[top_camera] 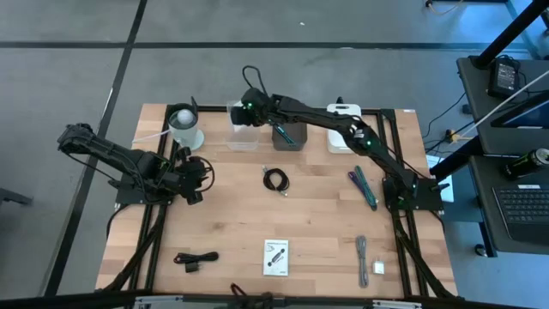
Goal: Pick and place items into bin
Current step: Put the top card reader box into the transparent bin
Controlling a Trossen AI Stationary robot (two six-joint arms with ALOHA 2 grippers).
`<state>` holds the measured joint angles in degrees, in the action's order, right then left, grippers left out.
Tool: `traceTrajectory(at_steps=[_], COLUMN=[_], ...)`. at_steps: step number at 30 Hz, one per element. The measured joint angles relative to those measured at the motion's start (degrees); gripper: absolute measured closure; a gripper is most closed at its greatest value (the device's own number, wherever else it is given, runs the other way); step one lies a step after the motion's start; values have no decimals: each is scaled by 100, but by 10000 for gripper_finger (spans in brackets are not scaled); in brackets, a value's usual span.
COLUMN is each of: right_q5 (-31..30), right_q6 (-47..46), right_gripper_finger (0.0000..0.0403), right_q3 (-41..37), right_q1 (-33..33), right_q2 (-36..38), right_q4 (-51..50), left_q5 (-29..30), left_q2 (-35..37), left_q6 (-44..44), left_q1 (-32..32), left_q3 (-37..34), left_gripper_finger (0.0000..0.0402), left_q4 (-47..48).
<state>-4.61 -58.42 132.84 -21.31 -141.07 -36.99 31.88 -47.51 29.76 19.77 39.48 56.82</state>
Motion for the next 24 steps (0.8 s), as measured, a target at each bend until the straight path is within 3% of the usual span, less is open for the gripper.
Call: traceTrajectory(at_steps=[11,24], right_q5=[175,280], right_q6=[-106,49], right_gripper_finger=[350,283], right_q3=[-2,-2], right_q1=[-29,-27], right_q2=[-114,-114], right_q4=[-14,-11], left_q5=[-130,-142], left_q2=[0,0], left_q6=[-15,-7], left_q1=[0,0], left_q3=[0,0], left_gripper_finger=[300,300], left_q4=[2,0])
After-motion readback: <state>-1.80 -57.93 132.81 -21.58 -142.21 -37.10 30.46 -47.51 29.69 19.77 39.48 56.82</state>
